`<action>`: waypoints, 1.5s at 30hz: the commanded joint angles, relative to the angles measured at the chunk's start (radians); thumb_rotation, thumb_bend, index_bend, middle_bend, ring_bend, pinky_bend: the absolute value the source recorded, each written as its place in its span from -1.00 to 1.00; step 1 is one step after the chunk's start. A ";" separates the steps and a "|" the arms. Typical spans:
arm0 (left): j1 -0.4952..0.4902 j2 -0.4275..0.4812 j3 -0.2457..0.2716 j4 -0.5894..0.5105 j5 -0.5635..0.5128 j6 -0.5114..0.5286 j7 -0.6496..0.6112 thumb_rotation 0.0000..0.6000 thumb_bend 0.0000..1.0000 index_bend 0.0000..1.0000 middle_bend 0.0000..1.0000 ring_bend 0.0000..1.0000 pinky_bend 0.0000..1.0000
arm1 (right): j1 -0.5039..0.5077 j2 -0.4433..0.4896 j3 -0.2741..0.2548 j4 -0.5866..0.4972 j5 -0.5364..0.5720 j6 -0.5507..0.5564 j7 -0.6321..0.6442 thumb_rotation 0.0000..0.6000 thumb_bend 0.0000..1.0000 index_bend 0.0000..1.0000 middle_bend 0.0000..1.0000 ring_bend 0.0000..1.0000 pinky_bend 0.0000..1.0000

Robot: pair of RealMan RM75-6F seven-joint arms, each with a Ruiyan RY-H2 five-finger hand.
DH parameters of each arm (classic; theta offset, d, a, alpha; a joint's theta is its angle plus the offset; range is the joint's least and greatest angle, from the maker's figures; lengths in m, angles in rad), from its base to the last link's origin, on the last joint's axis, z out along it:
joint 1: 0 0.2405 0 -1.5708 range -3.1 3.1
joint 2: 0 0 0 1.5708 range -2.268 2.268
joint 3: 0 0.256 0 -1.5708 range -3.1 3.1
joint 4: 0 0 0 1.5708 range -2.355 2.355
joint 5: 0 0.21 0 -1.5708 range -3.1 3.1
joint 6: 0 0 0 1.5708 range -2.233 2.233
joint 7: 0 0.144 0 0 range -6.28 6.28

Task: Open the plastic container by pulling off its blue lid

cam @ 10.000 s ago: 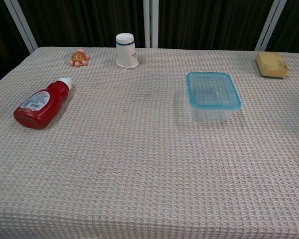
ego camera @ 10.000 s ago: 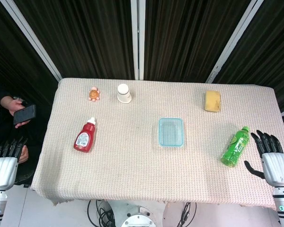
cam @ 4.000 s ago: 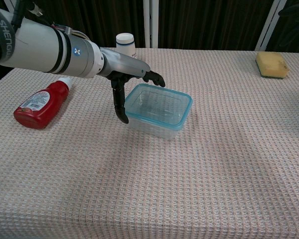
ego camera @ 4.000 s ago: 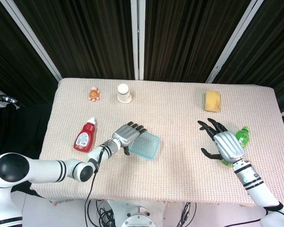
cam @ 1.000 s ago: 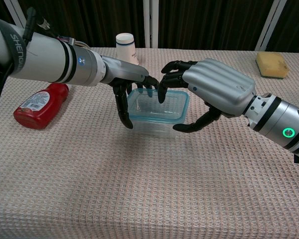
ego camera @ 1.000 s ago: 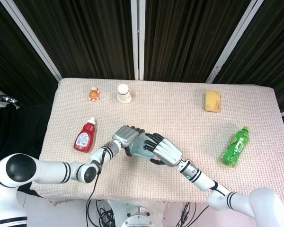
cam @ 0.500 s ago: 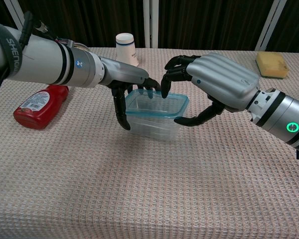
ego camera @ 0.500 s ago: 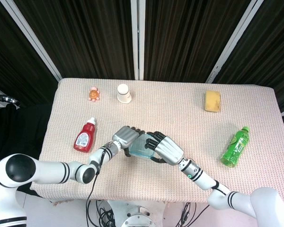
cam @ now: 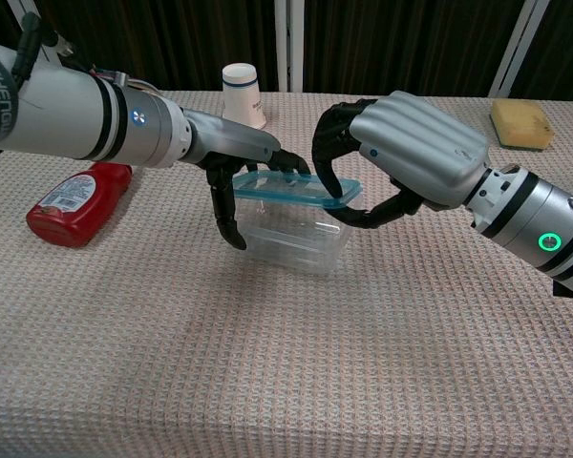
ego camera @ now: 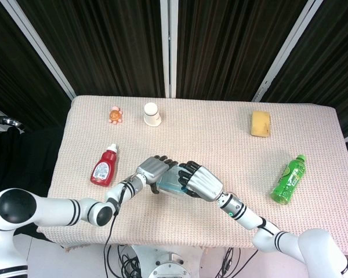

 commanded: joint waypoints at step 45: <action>0.704 0.349 0.064 -0.102 0.489 0.679 -0.227 1.00 -0.88 -1.00 -0.94 -1.00 -0.91 | -0.092 0.574 0.105 -0.670 0.496 -0.507 -0.053 1.00 -0.79 -1.00 -0.98 -1.00 -1.00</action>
